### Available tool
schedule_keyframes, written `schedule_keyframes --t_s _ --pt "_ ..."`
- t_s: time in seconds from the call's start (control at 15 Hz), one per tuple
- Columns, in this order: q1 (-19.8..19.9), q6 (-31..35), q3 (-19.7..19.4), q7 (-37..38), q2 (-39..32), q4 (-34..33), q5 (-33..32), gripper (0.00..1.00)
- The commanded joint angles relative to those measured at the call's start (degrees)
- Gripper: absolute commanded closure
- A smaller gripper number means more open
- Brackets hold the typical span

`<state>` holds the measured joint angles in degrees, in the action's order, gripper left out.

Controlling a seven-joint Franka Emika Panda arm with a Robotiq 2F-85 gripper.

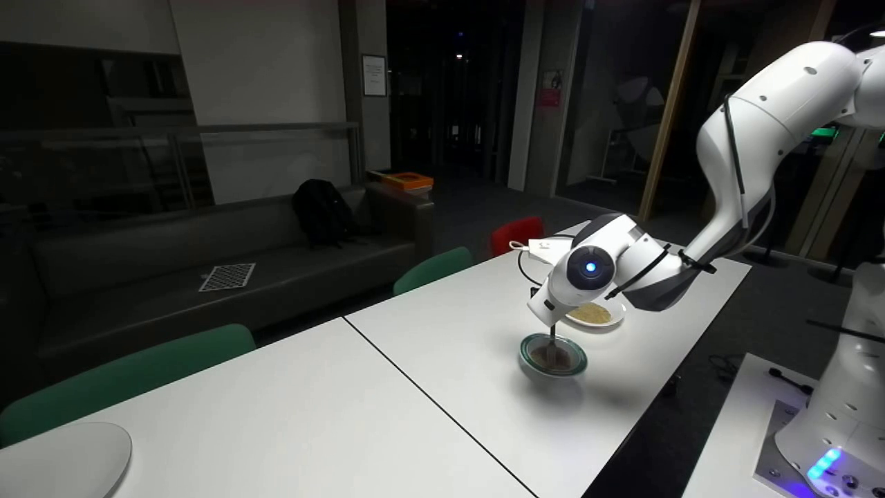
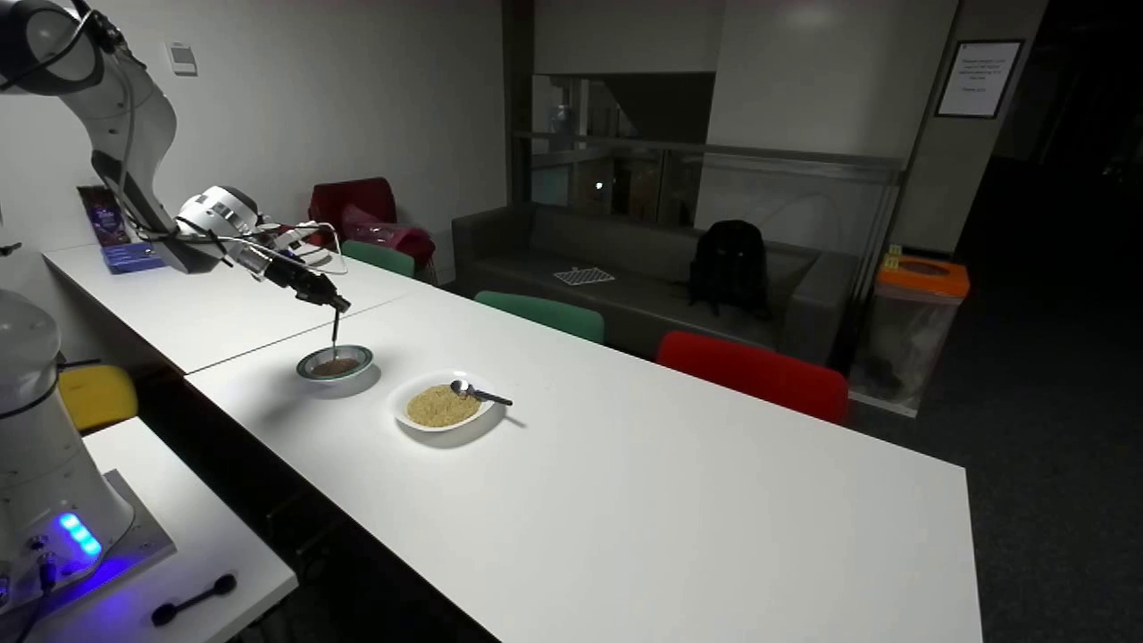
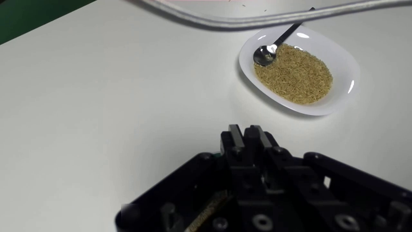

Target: Use the fork to stir the bowl

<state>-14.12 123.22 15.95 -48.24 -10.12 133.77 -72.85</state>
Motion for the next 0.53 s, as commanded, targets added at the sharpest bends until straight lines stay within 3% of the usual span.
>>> schedule_keyframes --t_s 0.0,0.47 --pt "-0.2 -0.9 0.1 -0.9 -0.7 -1.8 0.9 0.97" --pt "0.1 -0.5 -0.2 -0.8 -3.2 -4.2 0.4 0.97"
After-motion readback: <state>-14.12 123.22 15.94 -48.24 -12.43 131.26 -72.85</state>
